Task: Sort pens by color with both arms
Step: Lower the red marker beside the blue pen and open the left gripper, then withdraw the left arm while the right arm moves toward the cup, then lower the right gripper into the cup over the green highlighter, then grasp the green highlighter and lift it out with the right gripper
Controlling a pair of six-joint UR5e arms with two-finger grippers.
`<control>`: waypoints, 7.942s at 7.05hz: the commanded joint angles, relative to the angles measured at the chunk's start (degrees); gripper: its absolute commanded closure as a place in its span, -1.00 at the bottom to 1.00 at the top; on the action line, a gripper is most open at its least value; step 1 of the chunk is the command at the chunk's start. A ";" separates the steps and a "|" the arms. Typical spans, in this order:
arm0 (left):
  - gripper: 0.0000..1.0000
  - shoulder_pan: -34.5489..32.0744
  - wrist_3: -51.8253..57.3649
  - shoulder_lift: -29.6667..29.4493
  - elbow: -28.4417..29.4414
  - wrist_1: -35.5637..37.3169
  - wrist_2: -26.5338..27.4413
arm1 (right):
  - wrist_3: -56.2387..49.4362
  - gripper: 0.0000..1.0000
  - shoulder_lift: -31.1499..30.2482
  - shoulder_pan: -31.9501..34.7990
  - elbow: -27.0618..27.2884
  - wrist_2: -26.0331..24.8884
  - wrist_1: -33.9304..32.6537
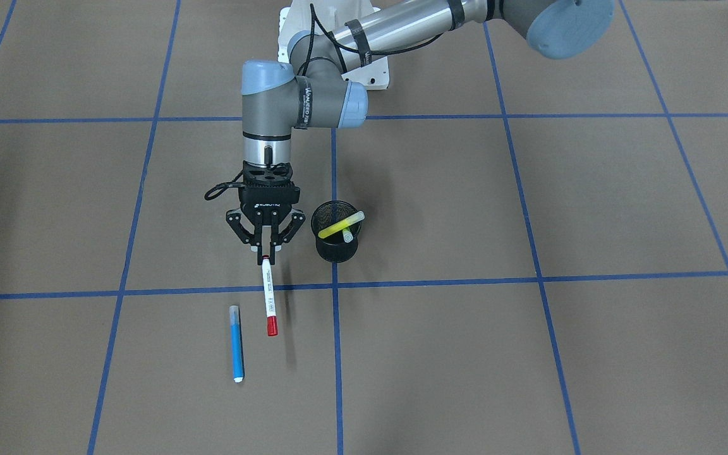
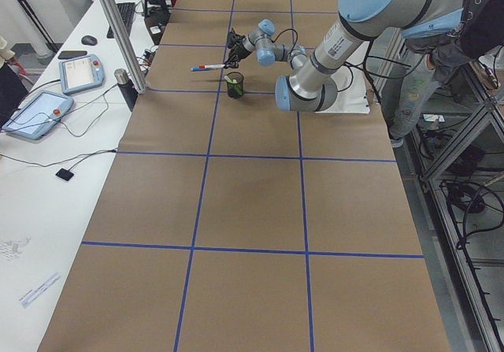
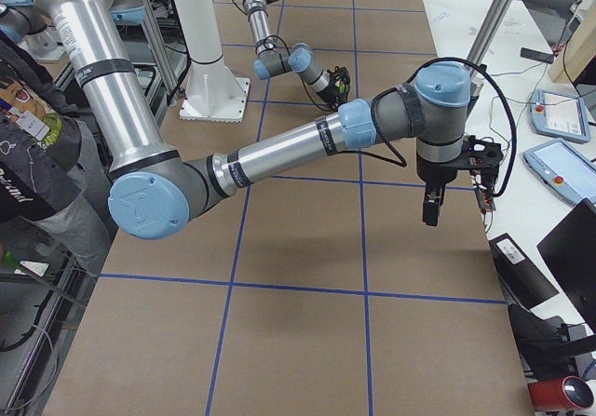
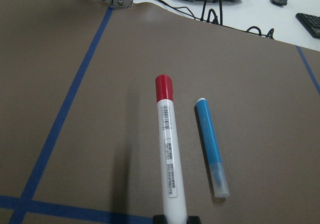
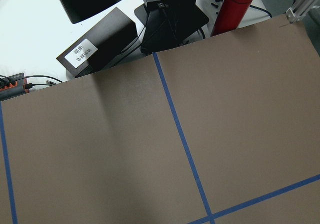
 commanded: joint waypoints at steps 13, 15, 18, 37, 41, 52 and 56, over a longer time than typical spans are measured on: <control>-1.00 -14.69 10.27 11.66 -41.01 28.48 -23.56 | -0.24 -0.98 0.00 0.56 0.28 1.43 -0.85; -1.00 -22.16 14.66 20.47 -47.50 28.95 -36.75 | 0.19 -0.99 0.35 -7.31 8.06 1.35 -0.95; -1.00 -34.37 25.73 31.80 -47.52 28.78 -52.43 | 10.87 -0.99 10.96 -26.01 9.96 -1.96 5.51; -1.00 -59.99 62.94 45.38 -24.67 26.49 -70.05 | 24.80 -0.09 31.91 -62.47 -12.37 -34.60 16.81; -1.00 -59.99 62.94 45.38 -24.75 26.41 -70.05 | 26.39 0.20 30.95 -62.47 -12.11 -34.24 16.72; -1.00 -59.99 62.85 45.38 -24.84 26.49 -70.22 | 30.60 0.66 29.80 -63.44 -8.77 -31.97 16.28; -1.00 -59.64 49.54 42.66 -28.69 28.07 -74.52 | 29.91 0.69 29.18 -60.20 -0.53 -28.45 4.63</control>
